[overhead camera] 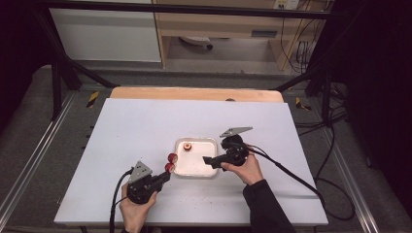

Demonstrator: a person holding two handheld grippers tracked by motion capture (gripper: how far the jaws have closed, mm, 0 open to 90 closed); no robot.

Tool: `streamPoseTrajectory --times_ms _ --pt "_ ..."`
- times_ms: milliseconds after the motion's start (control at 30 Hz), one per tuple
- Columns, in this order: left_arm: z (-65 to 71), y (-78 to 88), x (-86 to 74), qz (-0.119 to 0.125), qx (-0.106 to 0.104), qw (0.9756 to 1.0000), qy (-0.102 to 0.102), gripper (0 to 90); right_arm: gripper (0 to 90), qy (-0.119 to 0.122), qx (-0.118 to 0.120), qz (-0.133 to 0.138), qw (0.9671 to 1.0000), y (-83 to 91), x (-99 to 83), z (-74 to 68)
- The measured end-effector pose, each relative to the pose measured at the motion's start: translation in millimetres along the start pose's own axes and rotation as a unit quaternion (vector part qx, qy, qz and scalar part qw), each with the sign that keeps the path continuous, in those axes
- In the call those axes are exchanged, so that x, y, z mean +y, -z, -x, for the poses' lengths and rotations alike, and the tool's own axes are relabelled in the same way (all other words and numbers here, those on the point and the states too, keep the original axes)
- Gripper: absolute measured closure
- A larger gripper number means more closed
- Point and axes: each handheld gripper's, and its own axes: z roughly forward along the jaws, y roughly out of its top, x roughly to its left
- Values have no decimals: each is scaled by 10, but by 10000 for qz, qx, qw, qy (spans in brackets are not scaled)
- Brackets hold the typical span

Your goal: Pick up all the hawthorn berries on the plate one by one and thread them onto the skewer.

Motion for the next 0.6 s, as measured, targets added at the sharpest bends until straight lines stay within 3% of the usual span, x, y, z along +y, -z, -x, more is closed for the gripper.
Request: streamPoseTrajectory --times_ms 133,600 --pt "-15 7 -5 -46 -8 10000 -19 884 58 147 -77 -280 9995 -66 88 -24" --pt "-78 44 -22 -60 -41 10000 -20 884 66 457 -178 -744 9960 -355 423 -48"
